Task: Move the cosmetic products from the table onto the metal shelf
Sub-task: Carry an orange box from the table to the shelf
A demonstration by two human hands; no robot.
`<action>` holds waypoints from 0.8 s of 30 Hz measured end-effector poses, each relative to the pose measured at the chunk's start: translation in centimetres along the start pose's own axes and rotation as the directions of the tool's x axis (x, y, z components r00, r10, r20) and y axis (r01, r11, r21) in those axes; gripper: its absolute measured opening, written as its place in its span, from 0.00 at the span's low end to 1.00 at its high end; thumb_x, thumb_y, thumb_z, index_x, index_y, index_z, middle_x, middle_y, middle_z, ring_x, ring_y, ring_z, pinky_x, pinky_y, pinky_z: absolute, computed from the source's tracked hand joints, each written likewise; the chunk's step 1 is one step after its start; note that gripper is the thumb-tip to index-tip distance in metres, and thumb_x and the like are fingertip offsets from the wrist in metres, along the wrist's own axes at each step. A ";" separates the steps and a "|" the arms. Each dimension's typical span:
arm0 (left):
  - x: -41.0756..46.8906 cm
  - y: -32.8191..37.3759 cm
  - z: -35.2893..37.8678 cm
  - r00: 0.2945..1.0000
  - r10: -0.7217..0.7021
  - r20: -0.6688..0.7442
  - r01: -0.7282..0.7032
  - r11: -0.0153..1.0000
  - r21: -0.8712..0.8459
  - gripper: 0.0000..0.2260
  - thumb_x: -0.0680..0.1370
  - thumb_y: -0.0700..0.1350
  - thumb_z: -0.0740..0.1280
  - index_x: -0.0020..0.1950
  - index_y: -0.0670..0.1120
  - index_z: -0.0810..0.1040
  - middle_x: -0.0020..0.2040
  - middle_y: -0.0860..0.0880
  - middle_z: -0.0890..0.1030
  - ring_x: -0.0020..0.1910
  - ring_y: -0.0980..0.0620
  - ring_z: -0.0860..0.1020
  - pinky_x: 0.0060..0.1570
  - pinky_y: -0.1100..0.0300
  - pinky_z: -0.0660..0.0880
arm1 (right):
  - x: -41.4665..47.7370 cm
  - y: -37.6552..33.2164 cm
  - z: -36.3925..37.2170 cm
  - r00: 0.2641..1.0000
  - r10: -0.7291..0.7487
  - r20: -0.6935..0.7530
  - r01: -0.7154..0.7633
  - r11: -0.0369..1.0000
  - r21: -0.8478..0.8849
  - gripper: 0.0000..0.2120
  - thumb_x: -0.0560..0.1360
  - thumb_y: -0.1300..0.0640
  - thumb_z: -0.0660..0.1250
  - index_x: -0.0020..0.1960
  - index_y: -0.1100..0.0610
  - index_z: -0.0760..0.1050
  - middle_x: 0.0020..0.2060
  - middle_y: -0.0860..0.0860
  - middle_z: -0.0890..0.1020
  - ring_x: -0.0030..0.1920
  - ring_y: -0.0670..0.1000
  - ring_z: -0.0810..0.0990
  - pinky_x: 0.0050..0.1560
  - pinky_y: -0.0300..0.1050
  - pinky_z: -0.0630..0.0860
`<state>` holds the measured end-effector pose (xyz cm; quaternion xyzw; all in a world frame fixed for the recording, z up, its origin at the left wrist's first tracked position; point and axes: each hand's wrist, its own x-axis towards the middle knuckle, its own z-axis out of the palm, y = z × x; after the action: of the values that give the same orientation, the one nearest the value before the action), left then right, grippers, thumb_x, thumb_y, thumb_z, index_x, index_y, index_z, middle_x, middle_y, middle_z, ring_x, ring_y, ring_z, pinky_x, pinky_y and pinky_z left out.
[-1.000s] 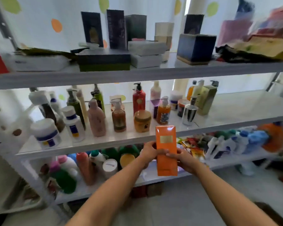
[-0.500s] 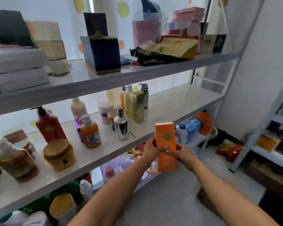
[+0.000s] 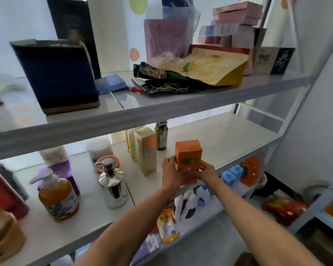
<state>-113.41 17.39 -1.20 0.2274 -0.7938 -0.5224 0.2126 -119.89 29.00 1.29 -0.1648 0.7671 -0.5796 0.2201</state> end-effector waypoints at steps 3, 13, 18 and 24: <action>3.6 -0.8 0.1 0.994 -0.046 -0.096 0.047 0.999 0.013 0.23 0.73 0.47 0.72 0.65 0.48 0.69 0.59 0.48 0.68 0.59 0.49 0.70 0.64 0.51 0.70 | 4.4 -0.8 0.4 0.995 -0.067 0.080 0.070 0.997 -0.040 0.20 0.71 0.68 0.69 0.62 0.56 0.75 0.54 0.52 0.78 0.55 0.53 0.76 0.54 0.47 0.75; 10.7 0.0 2.1 0.929 -0.027 -0.370 0.112 0.971 0.211 0.16 0.77 0.51 0.68 0.60 0.43 0.75 0.54 0.45 0.80 0.53 0.48 0.79 0.55 0.56 0.76 | 16.7 -1.0 1.0 0.941 -0.104 0.321 0.132 0.989 -0.067 0.18 0.77 0.61 0.65 0.67 0.54 0.72 0.60 0.52 0.78 0.61 0.56 0.75 0.59 0.54 0.75; 11.2 0.1 3.2 0.893 -0.102 -0.438 0.165 0.980 0.110 0.17 0.79 0.56 0.60 0.62 0.47 0.74 0.55 0.47 0.81 0.54 0.48 0.80 0.56 0.49 0.78 | 19.4 -0.5 0.9 0.904 -0.082 0.419 0.124 0.989 -0.074 0.19 0.78 0.63 0.63 0.68 0.54 0.70 0.63 0.54 0.76 0.64 0.57 0.74 0.60 0.54 0.74; 11.9 0.3 3.6 0.926 -0.142 -0.351 0.202 0.969 0.142 0.26 0.75 0.54 0.69 0.70 0.48 0.66 0.62 0.46 0.76 0.60 0.48 0.77 0.57 0.53 0.77 | 19.8 -0.6 1.4 0.874 -0.123 0.471 0.186 0.978 -0.090 0.19 0.81 0.58 0.58 0.71 0.55 0.66 0.66 0.54 0.74 0.66 0.57 0.71 0.63 0.54 0.71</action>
<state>-125.09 13.20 -1.07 0.4004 -0.7654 -0.4202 0.2780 -135.91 17.62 -1.35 -0.3731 0.7135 -0.4872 0.3382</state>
